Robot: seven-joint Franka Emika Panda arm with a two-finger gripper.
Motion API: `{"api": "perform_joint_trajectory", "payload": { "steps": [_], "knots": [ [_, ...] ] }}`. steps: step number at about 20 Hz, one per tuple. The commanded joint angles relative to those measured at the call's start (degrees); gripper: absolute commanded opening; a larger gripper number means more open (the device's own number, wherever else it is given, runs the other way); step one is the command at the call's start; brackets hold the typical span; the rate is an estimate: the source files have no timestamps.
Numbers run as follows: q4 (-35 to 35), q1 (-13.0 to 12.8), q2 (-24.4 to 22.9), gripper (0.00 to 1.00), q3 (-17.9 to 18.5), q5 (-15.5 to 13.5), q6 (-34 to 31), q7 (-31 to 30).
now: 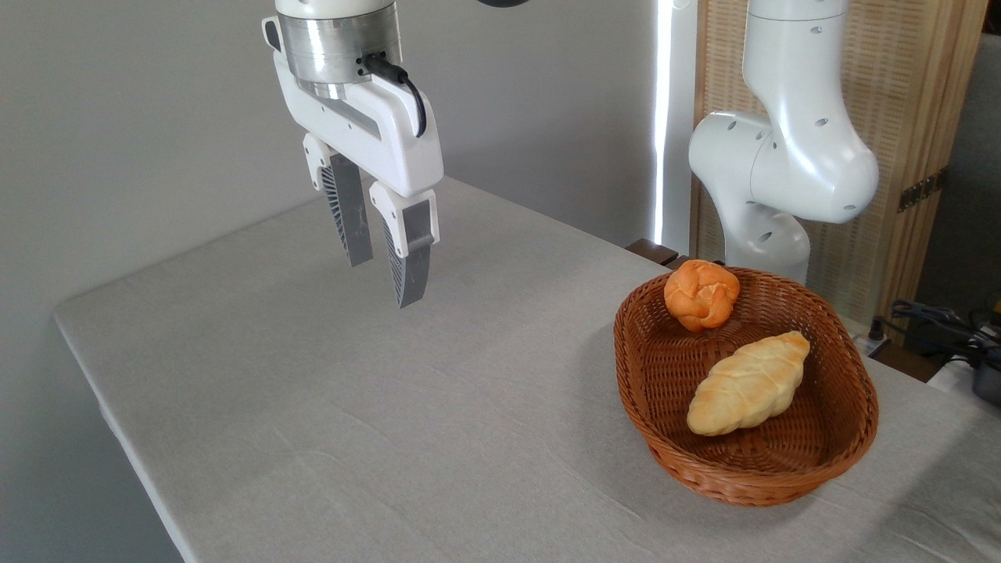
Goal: Put bread into the basket
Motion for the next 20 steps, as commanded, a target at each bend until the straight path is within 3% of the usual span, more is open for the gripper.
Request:
{"api": "perform_joint_trajectory", "payload": {
  "steps": [1, 6, 9, 20],
  "knots": [
    [0.7, 0.7, -0.4, 1.00, 0.1, 0.8, -0.9, -0.7],
    [0.7, 1.9, -0.5, 1.00, 0.3, 1.1, -1.1, -0.4],
    [0.6, 1.7, -0.4, 1.00, -0.5, 5.7, -2.2, -0.5],
    [0.7, 1.7, -0.4, 1.00, -0.4, 5.6, -3.1, -2.2]
  ]
}}
